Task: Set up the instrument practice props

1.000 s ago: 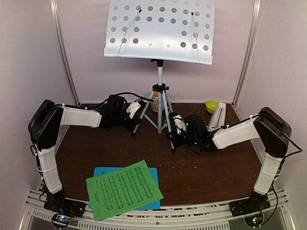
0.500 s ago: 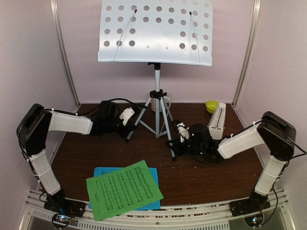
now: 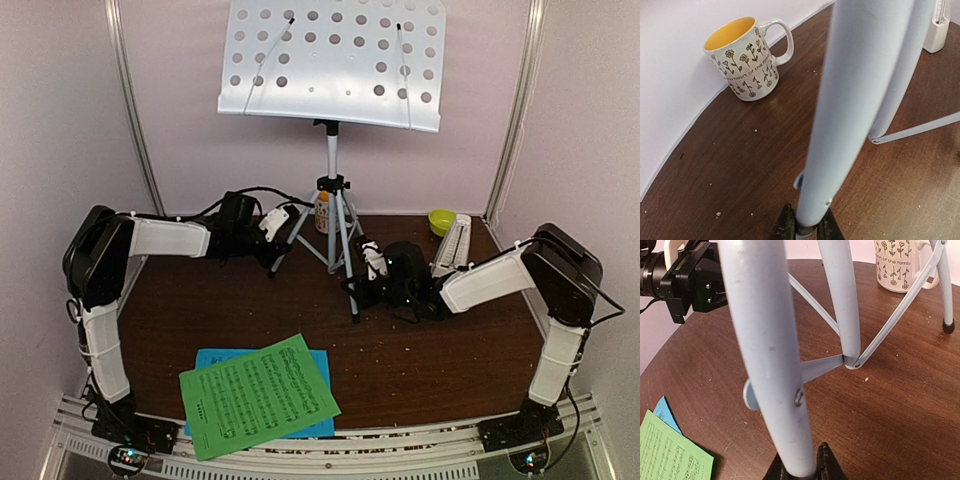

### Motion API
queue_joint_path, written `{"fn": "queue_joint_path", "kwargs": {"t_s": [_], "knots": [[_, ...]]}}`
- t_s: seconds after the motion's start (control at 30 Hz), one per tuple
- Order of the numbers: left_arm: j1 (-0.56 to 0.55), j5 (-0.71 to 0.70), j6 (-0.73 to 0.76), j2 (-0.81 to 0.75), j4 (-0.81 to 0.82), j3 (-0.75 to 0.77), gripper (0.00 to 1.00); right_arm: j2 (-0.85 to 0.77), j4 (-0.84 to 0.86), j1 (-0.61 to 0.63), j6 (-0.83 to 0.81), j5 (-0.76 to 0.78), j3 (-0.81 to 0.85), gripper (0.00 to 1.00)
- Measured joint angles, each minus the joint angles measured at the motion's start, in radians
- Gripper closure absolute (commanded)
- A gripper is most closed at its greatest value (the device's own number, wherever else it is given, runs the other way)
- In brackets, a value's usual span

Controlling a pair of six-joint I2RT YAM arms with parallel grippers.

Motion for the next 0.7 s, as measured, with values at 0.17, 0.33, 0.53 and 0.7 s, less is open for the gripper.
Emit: {"fn": "queue_joint_path", "kwargs": {"t_s": [0.17,0.33,0.53,0.7], "knots": [[0.000,0.013,0.009,0.007,0.007,0.002,1.00,-0.006,0.027,-0.001,0.008,0.001,-0.032,1.00],[0.000,0.048,0.013,-0.019,0.023,-0.039,0.78,-0.027,0.053,-0.001,0.009,-0.006,-0.062,0.74],[0.014,0.083,-0.037,-0.081,-0.014,-0.105,0.55,-0.036,-0.079,0.007,0.071,-0.006,-0.060,0.44],[0.005,0.073,-0.060,-0.162,-0.037,-0.123,0.35,-0.097,-0.166,0.022,0.083,-0.003,-0.067,0.31]]}}
